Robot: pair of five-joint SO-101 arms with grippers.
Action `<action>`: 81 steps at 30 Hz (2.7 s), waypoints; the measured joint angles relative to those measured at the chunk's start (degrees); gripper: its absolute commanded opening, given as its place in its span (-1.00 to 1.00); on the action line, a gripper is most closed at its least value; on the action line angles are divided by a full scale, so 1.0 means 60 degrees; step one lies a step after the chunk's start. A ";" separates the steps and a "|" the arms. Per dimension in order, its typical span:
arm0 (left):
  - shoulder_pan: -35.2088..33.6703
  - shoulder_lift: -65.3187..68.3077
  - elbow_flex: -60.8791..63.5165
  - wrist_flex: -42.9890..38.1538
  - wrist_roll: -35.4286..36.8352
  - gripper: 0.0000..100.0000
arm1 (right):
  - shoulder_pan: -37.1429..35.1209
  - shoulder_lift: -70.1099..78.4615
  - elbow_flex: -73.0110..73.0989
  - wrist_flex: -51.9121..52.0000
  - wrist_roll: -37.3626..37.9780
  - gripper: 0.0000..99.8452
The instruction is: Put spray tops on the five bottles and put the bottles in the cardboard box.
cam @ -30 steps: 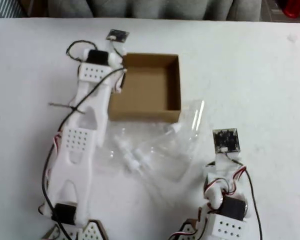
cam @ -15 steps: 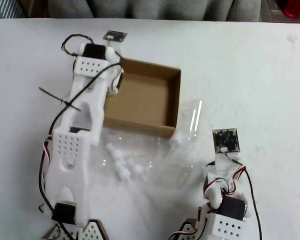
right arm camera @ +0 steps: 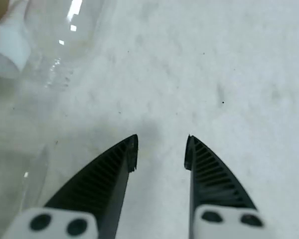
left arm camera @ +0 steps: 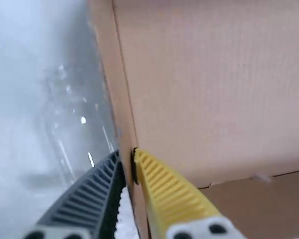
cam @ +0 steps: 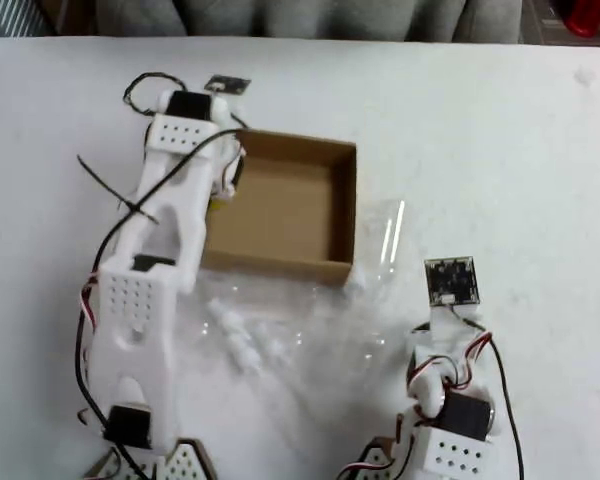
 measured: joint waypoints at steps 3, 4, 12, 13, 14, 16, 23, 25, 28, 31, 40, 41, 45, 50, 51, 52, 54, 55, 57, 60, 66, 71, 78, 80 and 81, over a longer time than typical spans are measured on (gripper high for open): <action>0.0000 -0.0908 0.0850 0.0000 0.0059 -0.96 | 0.0000 0.0000 0.0000 0.0000 0.0000 -0.73; 0.0000 -0.1201 0.1026 0.0000 0.0059 -0.96 | 0.0000 0.0000 0.0000 0.0000 0.0000 -0.73; 0.0015 -0.2462 0.1465 -0.0864 0.0249 -0.96 | 0.0000 0.0000 0.0000 0.0000 0.0000 -0.73; 0.0015 -0.2505 0.1744 -0.1158 0.0410 -0.96 | 0.0000 0.0000 0.0000 0.0000 0.0000 -0.73; 0.0015 -0.2535 0.2066 -0.1495 0.0615 -0.96 | 0.0000 0.0000 0.0000 0.0000 0.0000 -0.73; 0.0015 -0.2564 0.2769 -0.2271 0.0879 -0.96 | 0.0000 0.0000 0.0000 0.0000 0.0000 -0.73; 0.0190 -0.4132 0.5832 -0.5099 0.0967 -0.96 | 0.0000 0.0000 0.0000 0.0000 0.0000 -0.73; 0.0322 -0.4908 0.7179 -0.5846 0.0982 -0.96 | 0.0000 0.0000 0.0000 0.0000 0.0000 -0.73; 0.0527 -0.6081 0.8996 -0.6842 0.0996 -0.96 | 0.0000 0.0000 0.0000 0.0000 0.0000 -0.73; 0.0689 -0.7092 1.0564 -0.7897 0.0996 -0.96 | 0.0000 0.0000 0.0000 0.0000 0.0000 -0.73; 0.0630 -0.8454 1.3670 -1.0344 0.1055 -0.96 | 0.0000 0.0000 0.0000 0.0000 0.0000 -0.73; 0.0571 -0.8498 1.3861 -1.0447 0.1055 -0.95 | 0.0000 0.0000 0.0000 0.0000 0.0000 -0.73; 0.0498 -0.8557 1.4212 -1.0564 0.1055 -0.69 | 0.0000 0.0000 0.0000 0.0000 0.0000 -0.73; 0.0440 -0.8557 1.4359 -1.0579 0.1040 -0.40 | 0.0000 0.0000 0.0000 0.0000 0.0000 -0.73; 0.0440 -0.8557 1.4359 -1.0579 0.1040 -0.40 | 0.0000 0.0000 0.0000 0.0000 0.0000 -0.73; 0.0440 -0.8557 1.4359 -1.0579 0.1040 -0.42 | 0.0000 0.0000 0.0000 0.0000 0.0000 -0.73; 0.0440 -0.8557 1.4359 -1.0579 0.1040 -0.46 | 0.0000 0.0000 0.0000 0.0000 0.0000 -0.73; 0.0440 -0.8557 1.4359 -1.0593 0.1040 -0.48 | 0.0000 0.0000 0.0000 0.0000 0.0000 -0.73; 0.0440 -0.8557 1.4359 -1.0593 0.1026 -0.55 | 0.0000 0.0000 0.0000 0.0000 0.0000 -0.73; 0.0440 -0.8557 1.4344 -1.0872 0.1040 -0.69 | 0.0000 0.0000 0.0000 0.0000 0.0000 -0.73; 0.0440 -0.8557 1.4330 -1.1927 0.1070 -0.93 | 0.0000 0.0000 0.0000 0.0000 0.0000 -0.73; 0.0440 -0.8557 1.4330 -1.2586 0.1114 -0.96 | 0.0000 0.0000 0.0000 0.0000 0.0000 -0.73; 0.0410 -0.8557 1.4330 -1.3861 0.2110 -0.96 | 0.0000 0.0000 0.0000 0.0000 0.0000 -0.73; 0.0396 -0.8557 1.4330 -1.4110 0.2359 -0.96 | 0.0000 0.0000 0.0000 0.0000 0.0000 -0.73; 0.0396 -0.8557 1.4330 -1.4198 0.2432 -0.96 | 0.0000 0.0000 0.0000 0.0000 0.0000 -0.73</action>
